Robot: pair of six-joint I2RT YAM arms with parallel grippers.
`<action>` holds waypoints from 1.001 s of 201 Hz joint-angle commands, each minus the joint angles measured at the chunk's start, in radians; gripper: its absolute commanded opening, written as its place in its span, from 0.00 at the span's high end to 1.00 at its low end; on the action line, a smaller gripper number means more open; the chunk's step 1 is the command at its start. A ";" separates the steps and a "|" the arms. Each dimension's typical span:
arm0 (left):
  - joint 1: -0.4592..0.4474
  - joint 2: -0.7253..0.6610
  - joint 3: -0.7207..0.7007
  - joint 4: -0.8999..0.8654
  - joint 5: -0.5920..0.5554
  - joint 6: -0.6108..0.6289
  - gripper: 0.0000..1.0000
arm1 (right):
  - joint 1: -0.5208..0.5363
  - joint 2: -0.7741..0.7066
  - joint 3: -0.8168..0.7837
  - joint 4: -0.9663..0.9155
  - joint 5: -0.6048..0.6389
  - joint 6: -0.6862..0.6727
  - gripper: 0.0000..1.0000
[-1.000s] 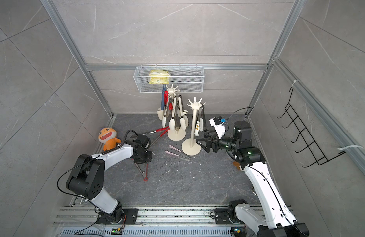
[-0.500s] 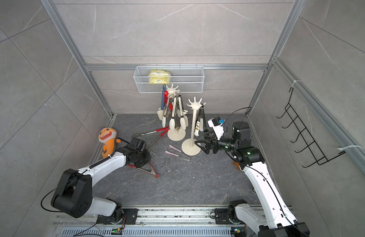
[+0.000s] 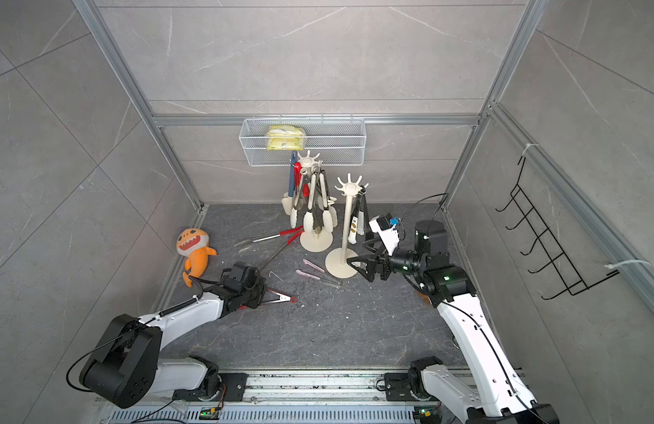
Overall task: Hang food tongs on kitchen utensil racks
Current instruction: Adjust the food tongs at the center of the board.
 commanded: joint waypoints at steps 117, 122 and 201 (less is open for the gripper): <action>-0.066 0.103 -0.063 0.137 -0.079 -0.369 0.65 | 0.036 -0.012 -0.016 -0.077 -0.016 -0.043 0.00; -0.065 0.101 -0.060 0.136 -0.078 -0.362 0.61 | 0.037 -0.012 -0.015 -0.080 -0.016 -0.046 0.00; -0.029 -0.031 0.132 -0.164 -0.077 -0.023 0.18 | 0.051 0.001 -0.002 -0.098 -0.021 -0.068 0.00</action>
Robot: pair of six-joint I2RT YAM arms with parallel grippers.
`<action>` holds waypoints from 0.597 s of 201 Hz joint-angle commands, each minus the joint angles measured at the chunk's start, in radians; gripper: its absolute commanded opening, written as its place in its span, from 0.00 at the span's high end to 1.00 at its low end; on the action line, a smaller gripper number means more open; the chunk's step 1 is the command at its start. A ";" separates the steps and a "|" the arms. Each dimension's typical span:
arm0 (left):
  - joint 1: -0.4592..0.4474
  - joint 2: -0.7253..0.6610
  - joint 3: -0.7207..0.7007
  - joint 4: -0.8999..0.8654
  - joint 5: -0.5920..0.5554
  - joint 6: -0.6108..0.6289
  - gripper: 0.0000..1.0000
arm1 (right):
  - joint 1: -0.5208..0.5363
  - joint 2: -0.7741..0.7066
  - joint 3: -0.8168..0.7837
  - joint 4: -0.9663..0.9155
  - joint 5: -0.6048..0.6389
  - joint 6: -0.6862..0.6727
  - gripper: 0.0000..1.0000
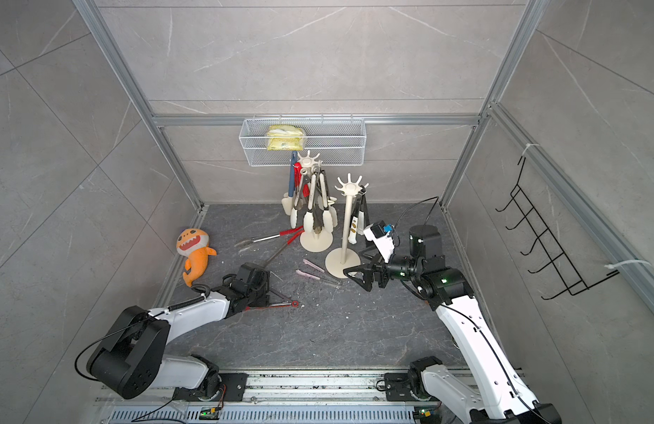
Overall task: Hang food tongs on kitchen utensil racks
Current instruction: Adjust the food tongs at the center of the board.
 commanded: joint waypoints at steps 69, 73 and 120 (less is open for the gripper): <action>0.010 -0.167 0.243 -0.423 0.085 0.830 0.14 | 0.011 0.020 0.030 -0.034 -0.019 -0.041 0.00; 0.010 -0.167 0.258 -0.442 0.094 0.881 0.14 | 0.011 0.022 0.030 -0.035 -0.019 -0.042 0.00; 0.011 -0.128 0.364 -0.650 0.295 1.491 0.18 | 0.014 0.033 0.040 -0.038 -0.031 -0.048 0.00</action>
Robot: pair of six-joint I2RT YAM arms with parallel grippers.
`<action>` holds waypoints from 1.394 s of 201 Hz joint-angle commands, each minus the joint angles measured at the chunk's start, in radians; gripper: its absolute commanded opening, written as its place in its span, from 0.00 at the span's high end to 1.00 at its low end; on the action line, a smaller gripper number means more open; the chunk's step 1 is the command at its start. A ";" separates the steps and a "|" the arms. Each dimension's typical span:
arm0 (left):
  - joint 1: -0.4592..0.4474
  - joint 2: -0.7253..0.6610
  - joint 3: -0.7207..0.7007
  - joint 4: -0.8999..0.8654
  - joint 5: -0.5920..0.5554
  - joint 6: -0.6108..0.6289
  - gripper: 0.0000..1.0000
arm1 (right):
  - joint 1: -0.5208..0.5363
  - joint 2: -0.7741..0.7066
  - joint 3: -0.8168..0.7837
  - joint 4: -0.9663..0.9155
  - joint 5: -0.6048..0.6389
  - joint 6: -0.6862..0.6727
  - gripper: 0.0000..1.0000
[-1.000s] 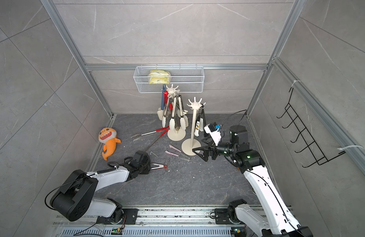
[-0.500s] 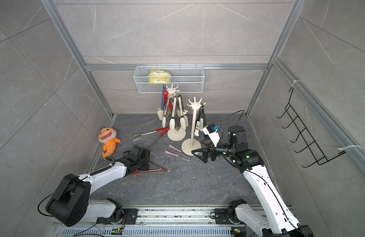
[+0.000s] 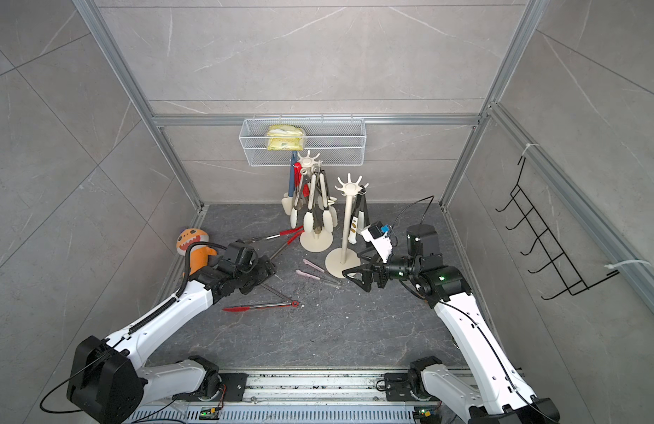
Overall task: Hang food tongs on kitchen utensil racks
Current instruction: Adjust the food tongs at the center of the board, then pick up the food tongs from the center of the board.
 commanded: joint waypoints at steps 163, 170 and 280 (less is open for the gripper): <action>0.009 0.248 0.036 -0.355 0.088 1.237 0.39 | 0.027 0.034 0.052 0.000 -0.038 -0.032 0.00; 0.009 0.258 0.026 -0.344 0.075 1.243 0.40 | 0.028 0.035 0.052 -0.001 -0.038 -0.032 0.00; 0.024 0.317 -0.085 -0.169 -0.003 1.274 0.51 | 0.039 0.044 0.052 -0.011 -0.043 -0.035 0.00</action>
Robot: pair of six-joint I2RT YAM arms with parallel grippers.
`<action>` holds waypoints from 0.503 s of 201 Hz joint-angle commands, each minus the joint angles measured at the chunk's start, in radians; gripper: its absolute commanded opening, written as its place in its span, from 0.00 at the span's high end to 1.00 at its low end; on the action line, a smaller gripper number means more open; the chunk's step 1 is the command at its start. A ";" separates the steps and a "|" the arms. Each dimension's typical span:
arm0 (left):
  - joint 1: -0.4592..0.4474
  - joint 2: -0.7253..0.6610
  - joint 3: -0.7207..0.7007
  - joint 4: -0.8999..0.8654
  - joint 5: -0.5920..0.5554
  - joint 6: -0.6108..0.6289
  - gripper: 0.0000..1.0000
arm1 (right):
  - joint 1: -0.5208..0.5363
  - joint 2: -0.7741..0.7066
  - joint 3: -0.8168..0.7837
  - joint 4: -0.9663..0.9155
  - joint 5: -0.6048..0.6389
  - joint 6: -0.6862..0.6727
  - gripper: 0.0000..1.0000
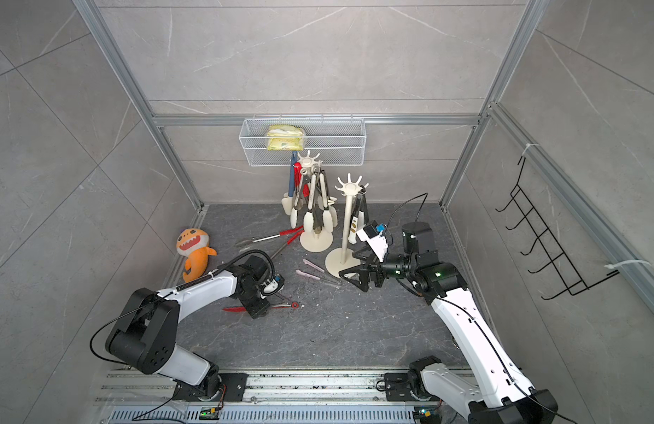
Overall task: Hang food tongs on kitchen utensil racks
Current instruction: Pick up the food tongs from the center of the board.
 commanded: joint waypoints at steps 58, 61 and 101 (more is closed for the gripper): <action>0.005 0.003 -0.024 0.055 -0.001 0.030 0.70 | 0.011 0.023 0.037 -0.008 -0.022 -0.026 0.00; 0.004 0.002 -0.025 0.058 -0.001 0.029 0.72 | 0.013 0.023 0.038 -0.008 -0.022 -0.025 0.00; 0.004 -0.002 -0.015 0.074 0.010 0.014 0.90 | 0.013 0.031 0.048 -0.013 -0.020 -0.027 0.00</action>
